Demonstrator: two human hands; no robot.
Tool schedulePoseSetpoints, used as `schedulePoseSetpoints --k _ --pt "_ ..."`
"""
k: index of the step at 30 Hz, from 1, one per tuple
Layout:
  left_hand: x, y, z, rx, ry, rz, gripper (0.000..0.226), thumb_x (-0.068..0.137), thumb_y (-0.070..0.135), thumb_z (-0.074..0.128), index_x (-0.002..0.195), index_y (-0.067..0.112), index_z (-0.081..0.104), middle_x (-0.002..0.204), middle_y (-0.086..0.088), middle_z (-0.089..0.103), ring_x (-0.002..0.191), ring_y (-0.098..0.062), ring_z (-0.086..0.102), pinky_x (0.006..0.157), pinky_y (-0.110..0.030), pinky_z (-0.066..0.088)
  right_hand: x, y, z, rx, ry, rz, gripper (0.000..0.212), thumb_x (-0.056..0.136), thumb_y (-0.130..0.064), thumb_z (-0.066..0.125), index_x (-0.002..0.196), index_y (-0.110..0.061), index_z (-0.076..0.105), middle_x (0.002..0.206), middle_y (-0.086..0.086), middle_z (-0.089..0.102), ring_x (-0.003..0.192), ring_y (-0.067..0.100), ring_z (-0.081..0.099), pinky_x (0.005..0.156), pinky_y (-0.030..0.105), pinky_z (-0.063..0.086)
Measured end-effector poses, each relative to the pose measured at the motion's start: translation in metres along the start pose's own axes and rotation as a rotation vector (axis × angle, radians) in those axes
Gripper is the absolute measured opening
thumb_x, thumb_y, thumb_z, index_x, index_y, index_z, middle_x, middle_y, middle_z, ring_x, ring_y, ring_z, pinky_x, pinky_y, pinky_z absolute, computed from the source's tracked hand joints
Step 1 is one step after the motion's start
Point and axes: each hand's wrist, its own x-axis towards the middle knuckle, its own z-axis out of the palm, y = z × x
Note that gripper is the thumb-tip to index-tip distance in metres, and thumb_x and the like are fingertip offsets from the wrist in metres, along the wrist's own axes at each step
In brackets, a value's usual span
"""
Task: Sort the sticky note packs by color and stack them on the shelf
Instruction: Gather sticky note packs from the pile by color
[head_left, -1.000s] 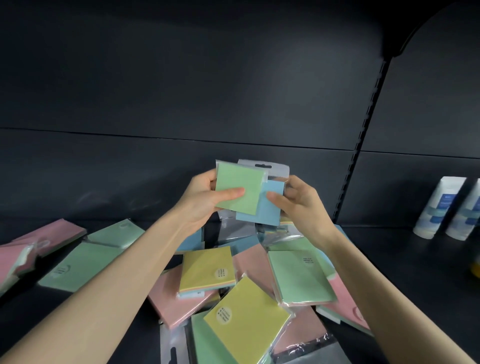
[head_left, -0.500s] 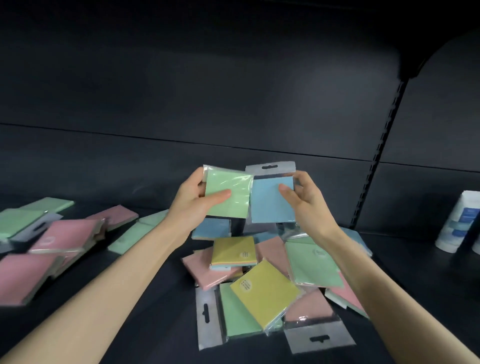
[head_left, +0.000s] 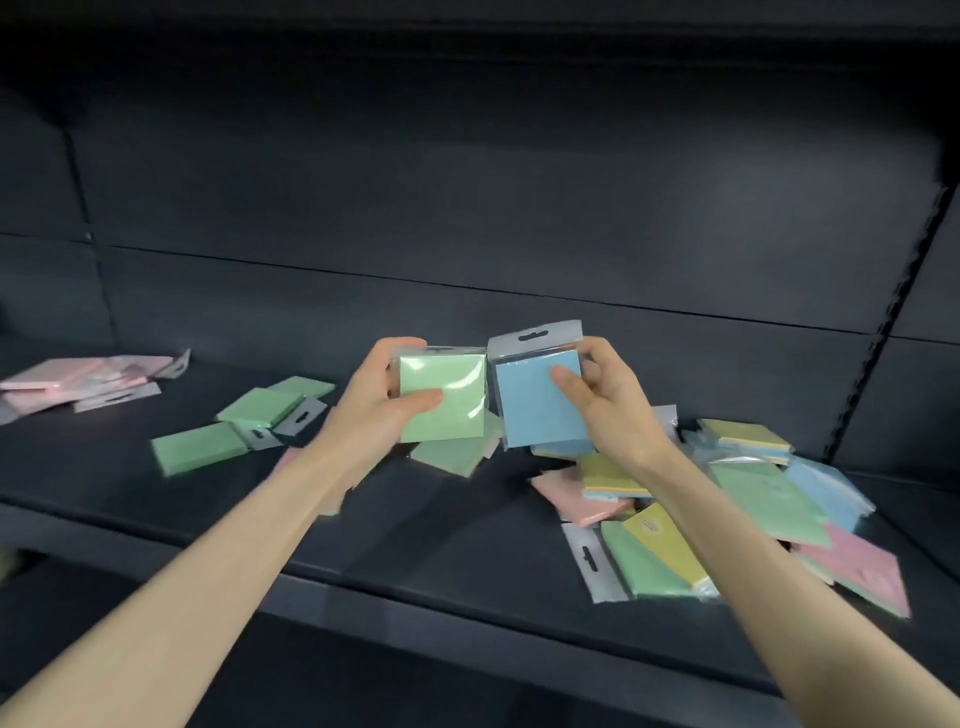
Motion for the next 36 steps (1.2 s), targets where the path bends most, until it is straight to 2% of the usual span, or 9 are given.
schedulePoseSetpoints --k 6,9,12,16,22,25,28,32,36 --pt "-0.017 -0.01 -0.071 0.07 -0.073 -0.031 0.03 0.09 0.002 0.057 0.11 0.023 0.054 0.108 0.002 0.065 0.1 -0.015 0.062 0.08 -0.032 0.053 -0.018 -0.013 0.067 -0.024 0.067 0.043 0.011 0.097 -0.016 0.049 0.108 -0.021 0.048 0.103 0.007 0.064 0.09 0.025 0.06 0.077 0.031 0.051" --pt "-0.025 -0.019 -0.108 0.1 -0.1 -0.035 0.033 0.088 0.001 0.058 0.112 0.024 0.053 0.11 0.002 0.064 0.105 -0.018 0.06 0.084 -0.036 0.05 -0.024 -0.023 0.104 -0.06 0.062 0.049 0.015 0.096 -0.015 0.051 0.11 -0.02 0.046 0.102 0.013 0.064 0.083 0.032 0.057 0.073 0.035 0.05" --pt "-0.033 -0.026 -0.142 0.096 -0.09 -0.057 0.037 0.087 -0.002 0.06 0.115 0.021 0.054 0.11 0.001 0.064 0.106 -0.02 0.06 0.078 -0.036 0.052 -0.027 -0.031 0.139 -0.057 0.062 0.056 0.016 0.096 -0.013 0.052 0.108 -0.021 0.045 0.092 -0.002 0.062 0.076 0.017 0.055 0.063 0.016 0.044" --pt "-0.029 -0.025 -0.185 0.127 -0.055 -0.065 0.035 0.087 0.001 0.062 0.114 0.022 0.055 0.111 0.003 0.064 0.107 -0.018 0.06 0.081 -0.045 0.055 -0.017 -0.047 0.176 -0.098 0.057 0.083 0.018 0.095 -0.013 0.054 0.109 -0.018 0.045 0.093 -0.015 0.059 0.084 0.0 0.058 0.062 0.008 0.044" --pt "0.001 -0.03 -0.241 0.096 0.044 -0.071 0.025 0.087 0.005 0.063 0.109 0.016 0.059 0.102 0.0 0.07 0.096 -0.019 0.067 0.079 -0.042 0.055 0.025 -0.062 0.225 -0.079 0.036 0.076 0.018 0.092 -0.013 0.057 0.094 -0.027 0.046 0.098 0.012 0.067 0.094 0.034 0.062 0.078 0.045 0.053" --pt "0.02 -0.04 -0.263 0.127 0.049 -0.091 0.027 0.085 0.004 0.066 0.109 0.014 0.059 0.103 -0.005 0.069 0.092 -0.022 0.066 0.068 -0.033 0.053 0.049 -0.06 0.248 -0.072 0.03 0.067 0.018 0.09 -0.013 0.059 0.091 -0.026 0.046 0.099 0.018 0.066 0.094 0.038 0.061 0.081 0.048 0.052" --pt "0.041 -0.055 -0.276 0.135 0.024 -0.125 0.031 0.084 -0.001 0.066 0.112 0.011 0.057 0.102 -0.007 0.068 0.095 -0.024 0.066 0.071 -0.033 0.053 0.073 -0.05 0.267 -0.087 0.018 0.059 0.018 0.089 -0.015 0.06 0.089 -0.028 0.047 0.1 0.027 0.062 0.095 0.042 0.059 0.081 0.052 0.05" --pt "0.07 -0.079 -0.28 0.154 -0.036 -0.209 0.032 0.083 -0.001 0.067 0.108 0.015 0.056 0.103 -0.007 0.065 0.092 -0.023 0.066 0.069 -0.04 0.056 0.103 -0.034 0.283 -0.065 0.003 0.065 0.016 0.089 -0.013 0.059 0.094 -0.023 0.047 0.099 0.026 0.063 0.096 0.042 0.059 0.08 0.052 0.051" --pt "0.092 -0.098 -0.28 0.141 -0.127 -0.307 0.032 0.082 -0.002 0.068 0.11 0.008 0.056 0.101 -0.01 0.065 0.084 -0.018 0.067 0.065 -0.029 0.059 0.128 -0.022 0.291 -0.069 -0.001 0.092 0.017 0.09 -0.01 0.059 0.1 -0.017 0.047 0.096 0.017 0.067 0.095 0.037 0.062 0.081 0.048 0.052"
